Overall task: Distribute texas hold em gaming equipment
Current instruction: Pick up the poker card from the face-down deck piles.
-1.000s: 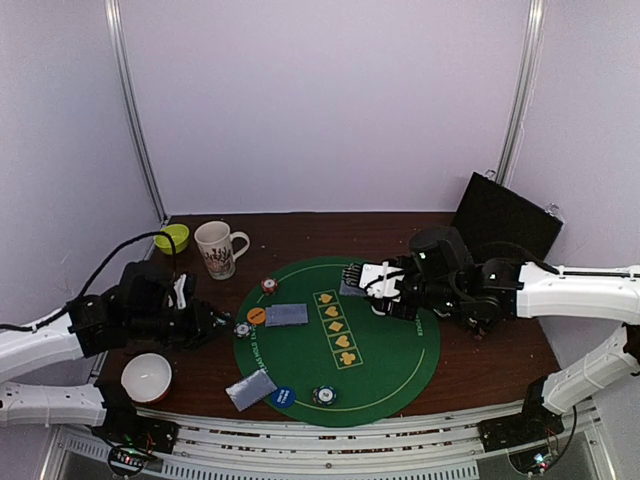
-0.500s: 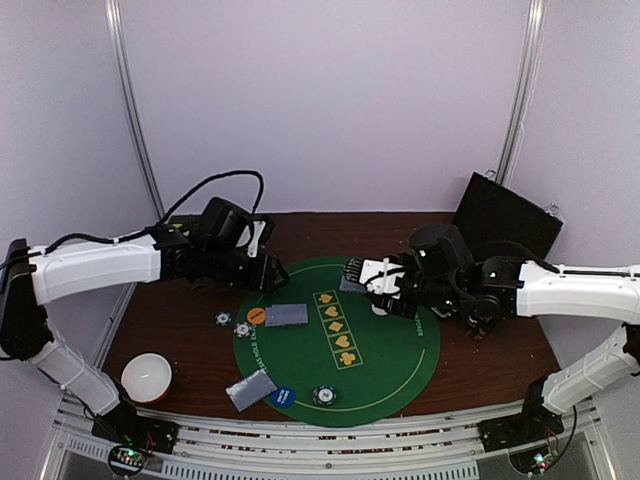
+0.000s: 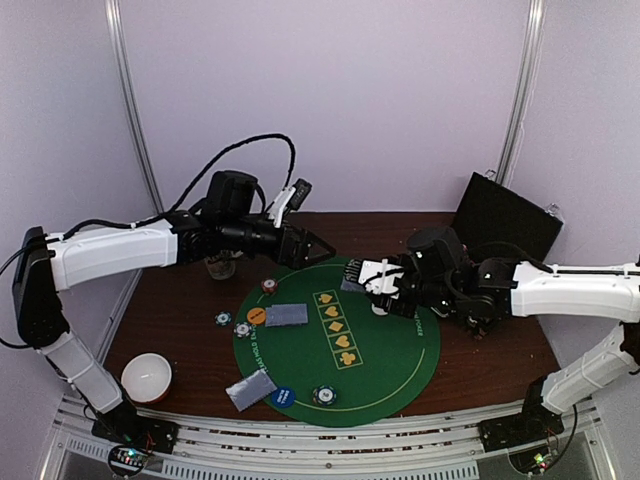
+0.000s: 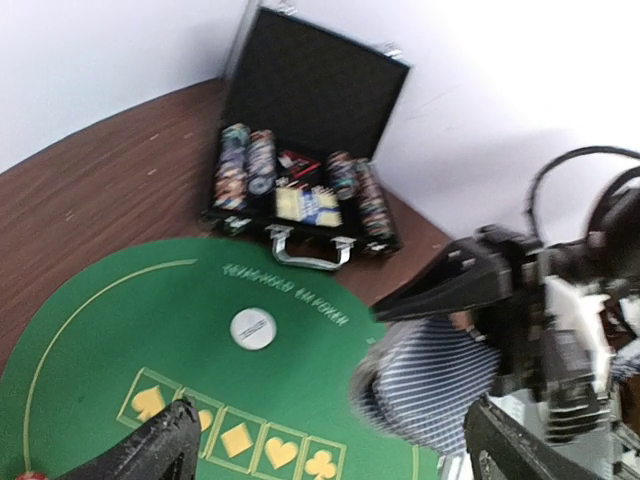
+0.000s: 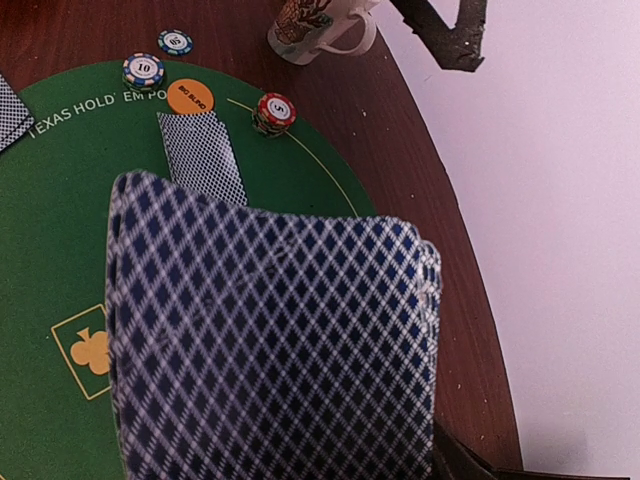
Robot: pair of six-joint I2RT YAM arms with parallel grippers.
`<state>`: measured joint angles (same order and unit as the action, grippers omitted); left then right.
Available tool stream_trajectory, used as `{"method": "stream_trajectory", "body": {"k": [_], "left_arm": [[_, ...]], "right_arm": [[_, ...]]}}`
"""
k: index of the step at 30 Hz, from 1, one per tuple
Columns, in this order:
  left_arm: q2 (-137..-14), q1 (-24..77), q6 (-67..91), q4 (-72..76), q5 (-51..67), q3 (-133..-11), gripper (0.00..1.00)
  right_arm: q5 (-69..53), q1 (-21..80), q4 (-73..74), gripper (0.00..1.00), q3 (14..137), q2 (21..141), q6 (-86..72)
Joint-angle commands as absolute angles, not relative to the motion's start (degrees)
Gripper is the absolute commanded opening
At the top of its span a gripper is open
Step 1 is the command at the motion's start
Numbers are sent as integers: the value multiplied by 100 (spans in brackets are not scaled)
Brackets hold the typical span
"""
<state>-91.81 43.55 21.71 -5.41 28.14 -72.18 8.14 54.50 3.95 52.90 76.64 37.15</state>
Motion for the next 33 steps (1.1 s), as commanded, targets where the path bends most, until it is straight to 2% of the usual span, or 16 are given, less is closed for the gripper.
{"method": "stream_trajectory", "body": {"k": [1,9,15,20,22,33], "left_arm": [[-9249,4237,2479,541,4195,-7059,98],[-9528,4238,2508,334,4223,-7143,96],[-9546,4241,2659,409,4124,-6980,85],[-9622,4239,2743,442,4118,-6943,71],[-9641,4236,2770,454,4086,-6926,69],[-9931,4258,2644,44,3609,-7198,73]], "right_arm": [[833,5428,107,47,5402,7783,3752],[711,5434,40,46,5565,7926,3753],[618,5430,-16,47,5599,7986,3744],[606,5429,-45,47,5633,8046,3744],[587,5432,-66,47,5634,8042,3751],[528,5434,-62,47,5711,8075,3752]]}}
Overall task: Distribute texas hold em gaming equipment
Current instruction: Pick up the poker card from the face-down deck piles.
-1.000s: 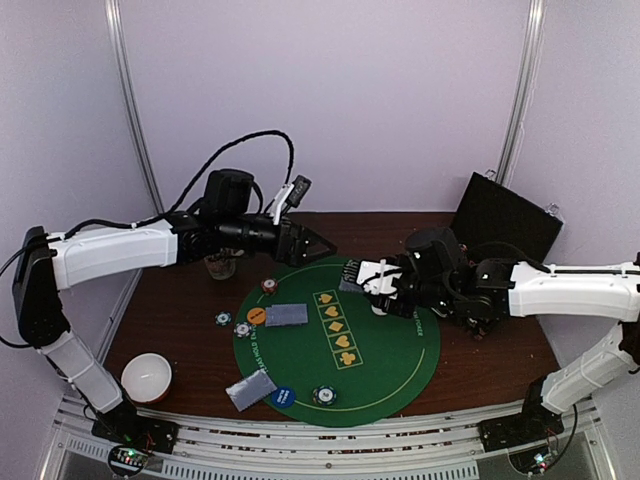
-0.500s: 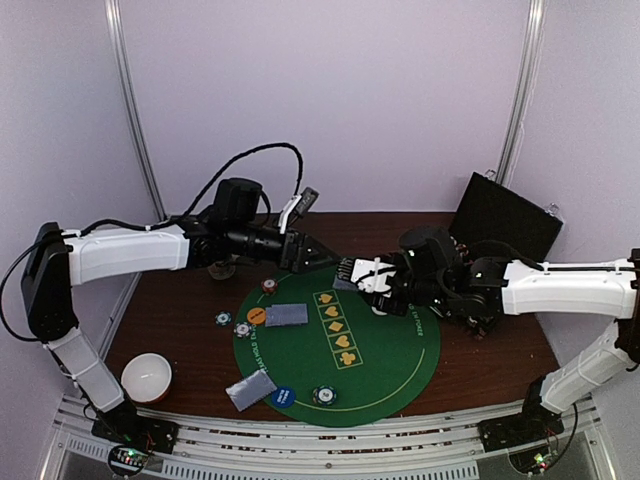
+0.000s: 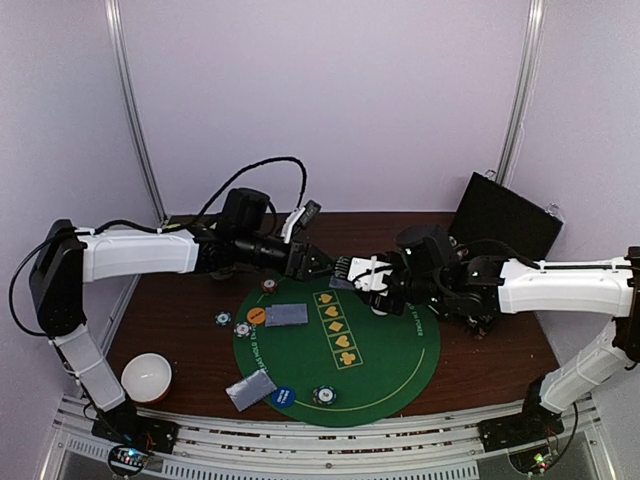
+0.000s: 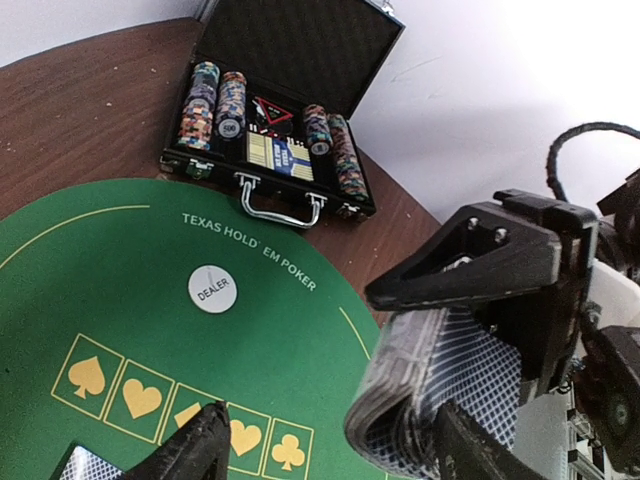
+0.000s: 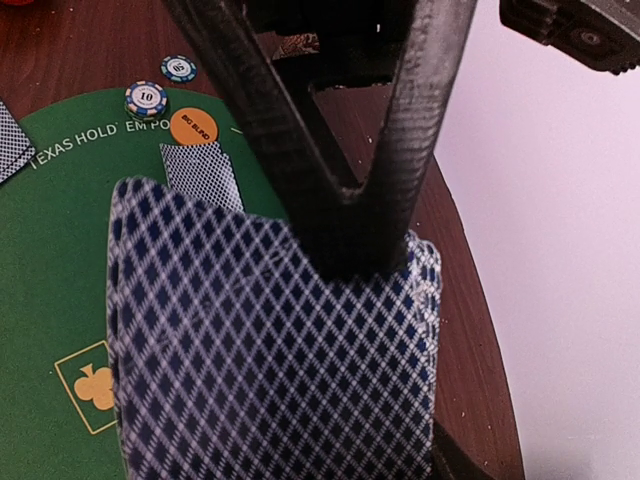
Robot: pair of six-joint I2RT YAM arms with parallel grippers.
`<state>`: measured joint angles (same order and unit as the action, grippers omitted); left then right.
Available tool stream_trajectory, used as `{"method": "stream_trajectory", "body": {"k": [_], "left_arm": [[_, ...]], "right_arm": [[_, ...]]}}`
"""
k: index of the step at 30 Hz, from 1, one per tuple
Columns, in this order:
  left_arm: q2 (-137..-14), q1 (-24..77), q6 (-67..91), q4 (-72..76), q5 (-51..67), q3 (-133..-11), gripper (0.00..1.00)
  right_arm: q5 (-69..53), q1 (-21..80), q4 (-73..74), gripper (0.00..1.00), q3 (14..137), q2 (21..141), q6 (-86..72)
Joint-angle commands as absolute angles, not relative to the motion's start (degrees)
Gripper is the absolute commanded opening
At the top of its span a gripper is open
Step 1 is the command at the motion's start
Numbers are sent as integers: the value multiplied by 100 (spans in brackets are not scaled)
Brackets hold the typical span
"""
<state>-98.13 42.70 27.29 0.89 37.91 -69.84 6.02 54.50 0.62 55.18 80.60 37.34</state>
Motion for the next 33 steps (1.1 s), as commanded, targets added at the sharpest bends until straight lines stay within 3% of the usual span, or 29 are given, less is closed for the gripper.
{"method": "stream_trajectory", "body": {"k": [1,5,8,14,27,33], "left_arm": [[-9955,4281,2641,41,3627,-7225,73],[-10001,4342,2627,35,3740,-7303,72],[-9973,4342,2611,11,3766,-7304,66],[-9862,4342,2416,-223,3759,-7334,42],[-9603,4333,2267,-398,3631,-7233,39],[-9543,4333,2242,-434,3725,-7229,21]], "right_arm": [[520,5439,-63,47,5724,8083,3761],[519,5440,-41,47,5767,8131,3764],[525,5432,-57,47,5780,8147,3768],[565,5436,-62,47,5786,8152,3779],[610,5435,-36,47,5730,8126,3760],[676,5433,0,47,5734,8113,3788]]}}
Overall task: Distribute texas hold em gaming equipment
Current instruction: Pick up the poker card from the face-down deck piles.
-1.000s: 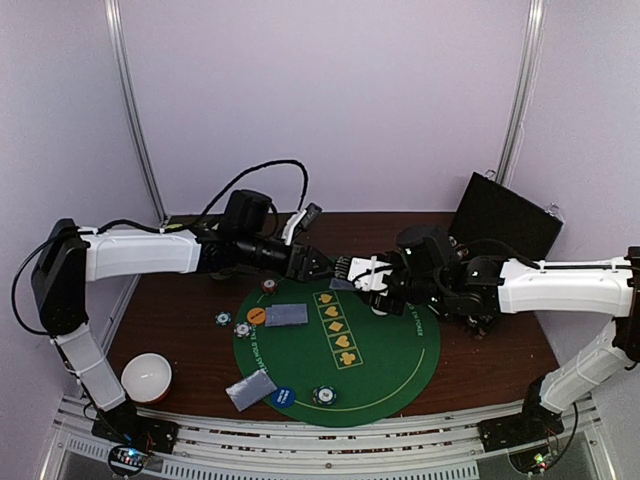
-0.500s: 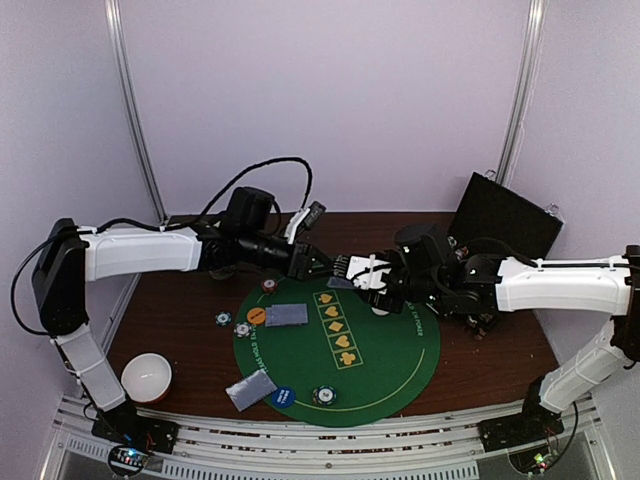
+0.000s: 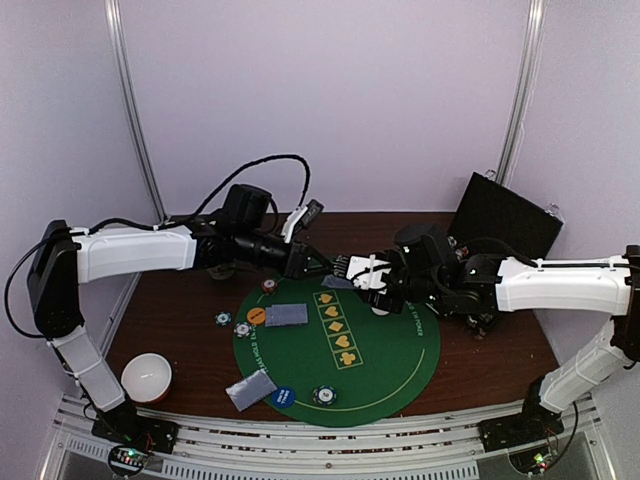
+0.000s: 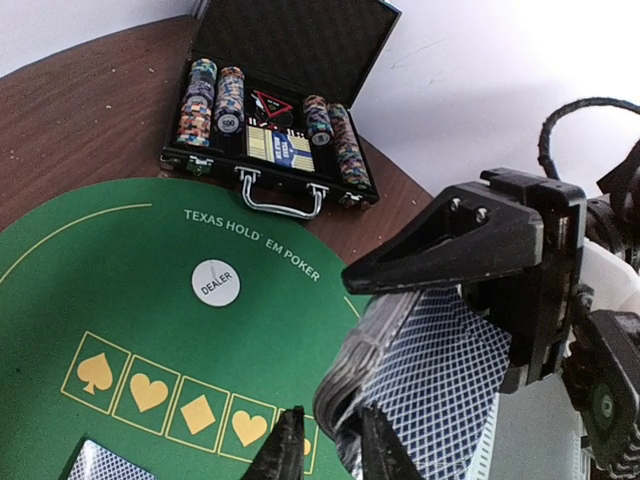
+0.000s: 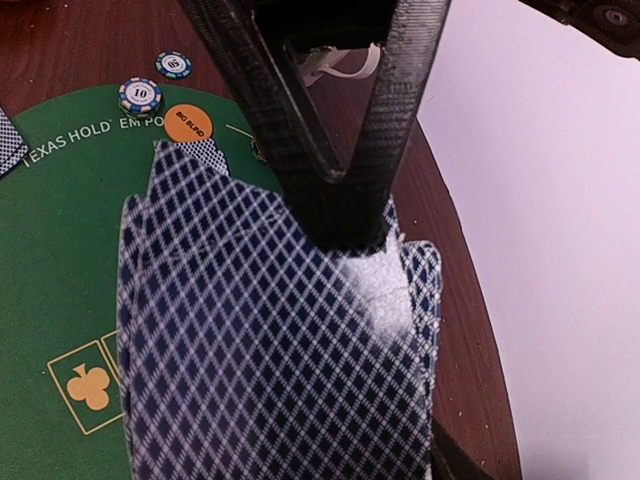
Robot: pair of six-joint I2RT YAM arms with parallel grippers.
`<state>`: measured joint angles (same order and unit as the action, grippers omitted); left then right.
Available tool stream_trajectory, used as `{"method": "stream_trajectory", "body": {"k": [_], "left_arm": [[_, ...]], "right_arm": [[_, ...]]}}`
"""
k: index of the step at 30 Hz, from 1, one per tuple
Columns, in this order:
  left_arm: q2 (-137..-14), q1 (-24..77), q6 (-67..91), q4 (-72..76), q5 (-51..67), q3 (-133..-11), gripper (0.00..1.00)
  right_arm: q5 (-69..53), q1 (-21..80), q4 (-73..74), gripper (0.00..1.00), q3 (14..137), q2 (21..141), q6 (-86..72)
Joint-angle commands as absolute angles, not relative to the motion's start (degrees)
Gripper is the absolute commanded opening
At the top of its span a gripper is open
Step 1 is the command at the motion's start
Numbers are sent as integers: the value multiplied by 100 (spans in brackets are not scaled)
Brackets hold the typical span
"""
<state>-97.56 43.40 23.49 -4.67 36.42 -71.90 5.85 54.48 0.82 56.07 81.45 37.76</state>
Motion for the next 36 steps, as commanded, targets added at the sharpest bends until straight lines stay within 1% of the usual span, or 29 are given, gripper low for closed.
{"method": "stream_trajectory", "body": {"k": [1,3,8,15,23,36], "left_arm": [[-9532,4333,2234,-446,3741,-7225,18],[-9505,4333,2215,-473,3778,-7212,12],[-9446,4334,2193,-530,3862,-7189,0],[-9217,4299,2126,-581,3992,-7157,0],[-9030,4186,2347,-158,4280,-7048,0],[-8899,3683,2964,260,4376,-6763,0]], "right_arm": [[677,5432,1,47,5731,8117,3781],[683,5438,6,47,5717,8112,3779],[711,5428,8,47,5717,8121,3771],[730,5335,1,47,5663,8131,3746],[659,5103,-105,47,5434,8000,3615],[641,4790,-149,47,5128,7701,3472]]}}
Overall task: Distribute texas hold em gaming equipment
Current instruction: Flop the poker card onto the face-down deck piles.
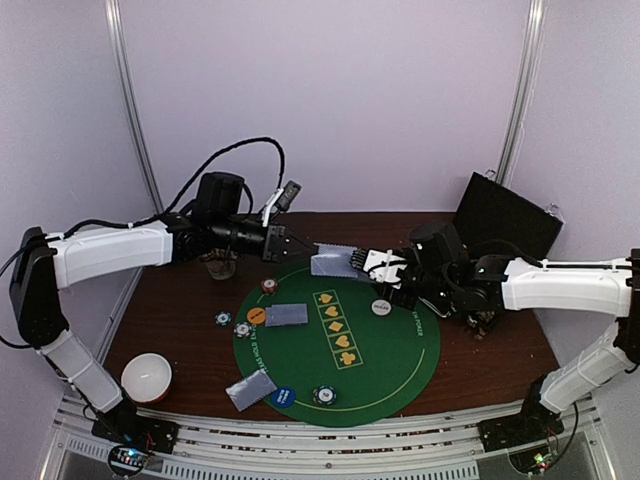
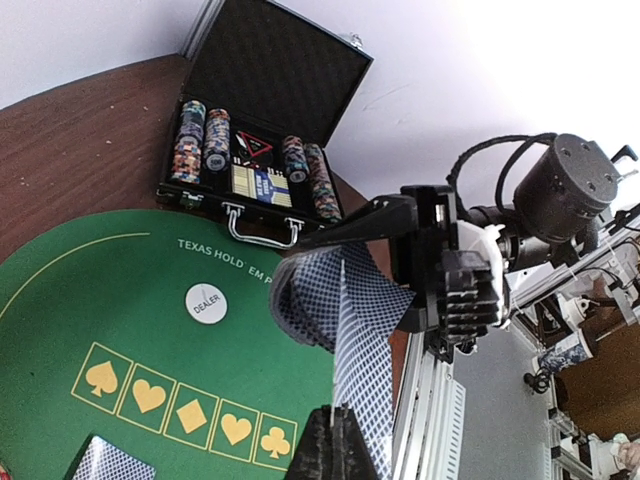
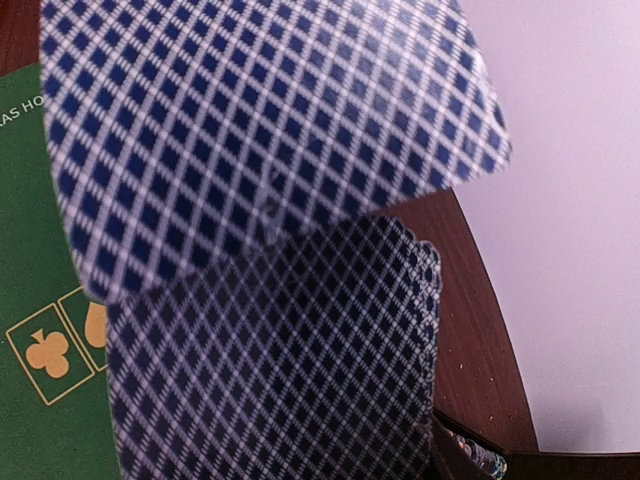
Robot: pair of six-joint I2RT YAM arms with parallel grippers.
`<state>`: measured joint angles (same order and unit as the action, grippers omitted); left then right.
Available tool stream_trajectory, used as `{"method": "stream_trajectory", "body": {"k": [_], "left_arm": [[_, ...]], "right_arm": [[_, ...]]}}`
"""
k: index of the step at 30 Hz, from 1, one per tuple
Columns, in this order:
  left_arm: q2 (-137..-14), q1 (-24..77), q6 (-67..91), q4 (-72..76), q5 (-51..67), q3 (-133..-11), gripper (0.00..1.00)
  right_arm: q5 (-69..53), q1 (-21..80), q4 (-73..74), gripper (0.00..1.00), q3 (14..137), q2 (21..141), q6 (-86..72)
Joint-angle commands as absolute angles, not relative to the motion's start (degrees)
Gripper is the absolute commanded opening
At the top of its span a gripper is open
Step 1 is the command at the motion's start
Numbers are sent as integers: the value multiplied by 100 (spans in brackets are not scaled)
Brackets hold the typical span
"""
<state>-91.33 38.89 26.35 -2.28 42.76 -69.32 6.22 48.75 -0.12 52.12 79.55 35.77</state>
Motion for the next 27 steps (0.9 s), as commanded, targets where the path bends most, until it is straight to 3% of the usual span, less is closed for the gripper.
{"method": "stream_trajectory", "body": {"k": [1,19,27], "left_arm": [[-8858,3604,3075,384,4326,-6668,0],[-9273,3202,3680,800,3623,-6351,0],[-10321,3203,3948,1155,3337,-6727,0]], "right_arm": [[648,4771,-149,47,5106,7664,3472],[769,4652,-9,47,4905,7225,3436],[736,4634,13,47,4895,7229,3428]]}}
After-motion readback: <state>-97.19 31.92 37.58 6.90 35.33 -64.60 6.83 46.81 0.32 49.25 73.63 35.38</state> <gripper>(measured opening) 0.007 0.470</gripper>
